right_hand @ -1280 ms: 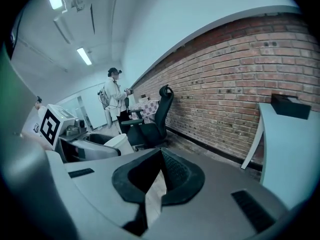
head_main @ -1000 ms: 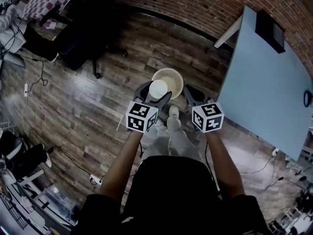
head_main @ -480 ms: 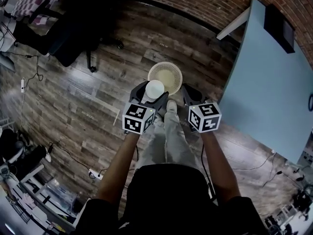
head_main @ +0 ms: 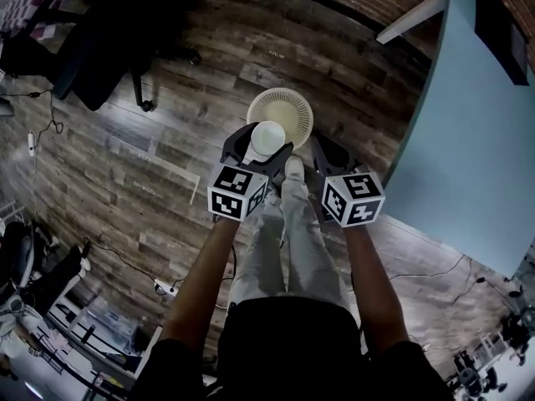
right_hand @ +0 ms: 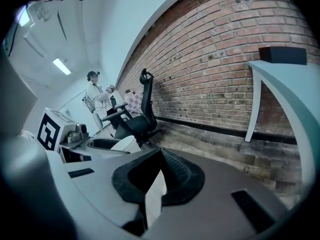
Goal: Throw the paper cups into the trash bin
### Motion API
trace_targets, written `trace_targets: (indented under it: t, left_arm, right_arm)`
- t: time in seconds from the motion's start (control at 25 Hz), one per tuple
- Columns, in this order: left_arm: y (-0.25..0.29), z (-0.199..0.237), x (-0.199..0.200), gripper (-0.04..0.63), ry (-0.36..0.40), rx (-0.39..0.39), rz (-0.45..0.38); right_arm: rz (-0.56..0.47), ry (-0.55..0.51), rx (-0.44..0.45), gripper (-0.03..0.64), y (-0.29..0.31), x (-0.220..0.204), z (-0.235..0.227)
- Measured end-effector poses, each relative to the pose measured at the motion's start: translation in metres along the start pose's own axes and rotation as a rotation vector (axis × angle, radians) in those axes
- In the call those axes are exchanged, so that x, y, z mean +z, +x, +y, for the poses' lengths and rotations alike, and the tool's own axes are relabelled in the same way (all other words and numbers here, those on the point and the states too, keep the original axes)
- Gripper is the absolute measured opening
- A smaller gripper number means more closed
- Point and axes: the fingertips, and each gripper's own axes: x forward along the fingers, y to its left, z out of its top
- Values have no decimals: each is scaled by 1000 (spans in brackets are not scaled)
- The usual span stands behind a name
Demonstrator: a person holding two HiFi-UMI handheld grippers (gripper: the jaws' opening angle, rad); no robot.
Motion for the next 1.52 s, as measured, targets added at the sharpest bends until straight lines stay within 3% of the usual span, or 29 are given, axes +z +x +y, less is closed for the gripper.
trace_targets:
  t: [0.36, 0.76, 1.32, 1.52]
  left_arm:
    - [50, 21, -54, 359, -25, -28, 60]
    - [106, 57, -116, 359, -85, -42, 78]
    - [191, 105, -207, 359, -49, -51, 147]
    - [221, 117, -219, 359, -34, -57, 145]
  right_arm:
    - [53, 29, 0, 5, 46, -45, -27]
    - [85, 93, -76, 5, 102, -95, -80]
    - [166, 122, -66, 5, 175, -176, -111]
    - [192, 124, -59, 5, 186, -192, -119]
